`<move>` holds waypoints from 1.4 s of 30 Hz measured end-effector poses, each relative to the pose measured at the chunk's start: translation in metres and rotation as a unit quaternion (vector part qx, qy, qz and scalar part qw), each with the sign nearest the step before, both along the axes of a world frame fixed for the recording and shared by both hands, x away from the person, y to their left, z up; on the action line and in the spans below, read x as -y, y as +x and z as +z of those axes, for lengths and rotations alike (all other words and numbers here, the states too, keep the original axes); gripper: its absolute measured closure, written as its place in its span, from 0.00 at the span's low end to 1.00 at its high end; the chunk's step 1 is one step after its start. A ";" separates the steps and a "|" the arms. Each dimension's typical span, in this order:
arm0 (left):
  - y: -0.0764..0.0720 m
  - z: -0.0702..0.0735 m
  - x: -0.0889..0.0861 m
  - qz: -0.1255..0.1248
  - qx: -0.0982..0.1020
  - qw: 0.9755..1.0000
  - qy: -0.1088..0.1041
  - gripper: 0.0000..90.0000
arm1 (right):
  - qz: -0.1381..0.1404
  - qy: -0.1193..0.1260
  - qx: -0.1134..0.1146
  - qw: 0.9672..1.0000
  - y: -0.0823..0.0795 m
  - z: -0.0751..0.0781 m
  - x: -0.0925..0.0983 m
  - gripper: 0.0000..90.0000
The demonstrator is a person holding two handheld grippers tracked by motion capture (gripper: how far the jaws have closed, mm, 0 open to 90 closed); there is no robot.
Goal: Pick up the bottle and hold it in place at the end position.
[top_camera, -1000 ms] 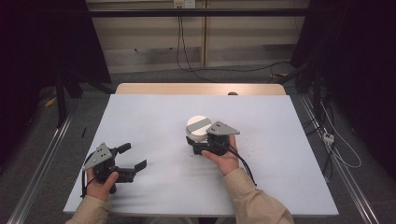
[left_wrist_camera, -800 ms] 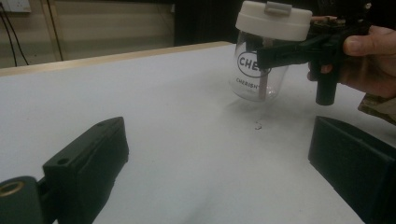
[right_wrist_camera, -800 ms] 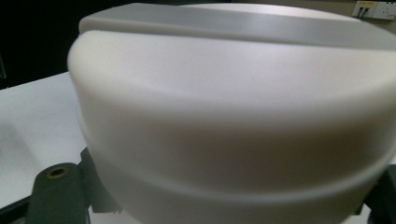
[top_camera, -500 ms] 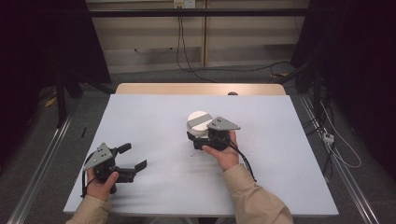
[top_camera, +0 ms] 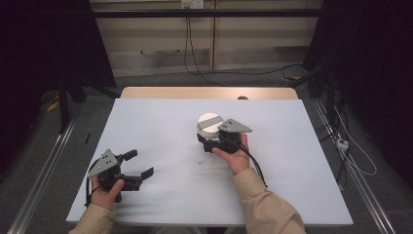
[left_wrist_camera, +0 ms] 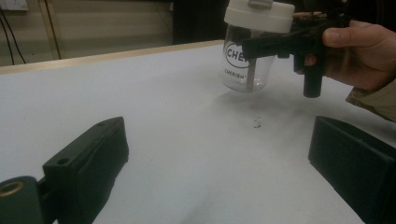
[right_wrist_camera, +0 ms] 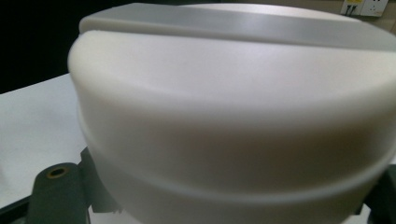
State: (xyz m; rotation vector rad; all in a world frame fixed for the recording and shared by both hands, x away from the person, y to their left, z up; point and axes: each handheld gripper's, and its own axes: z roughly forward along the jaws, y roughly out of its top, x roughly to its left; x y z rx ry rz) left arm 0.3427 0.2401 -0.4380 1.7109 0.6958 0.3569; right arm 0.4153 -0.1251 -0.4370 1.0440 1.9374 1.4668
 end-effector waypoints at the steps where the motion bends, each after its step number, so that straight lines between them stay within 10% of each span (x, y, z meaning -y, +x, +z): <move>1: 0.000 0.000 0.000 0.000 0.000 1.000 0.000 0.05 | 0.001 -0.002 0.001 1.000 0.001 -0.001 0.000 0.21; 42: 0.001 -0.002 0.001 -0.002 -0.005 1.000 0.001 0.05 | -0.009 -0.018 -0.002 1.000 0.018 -0.013 0.000 0.21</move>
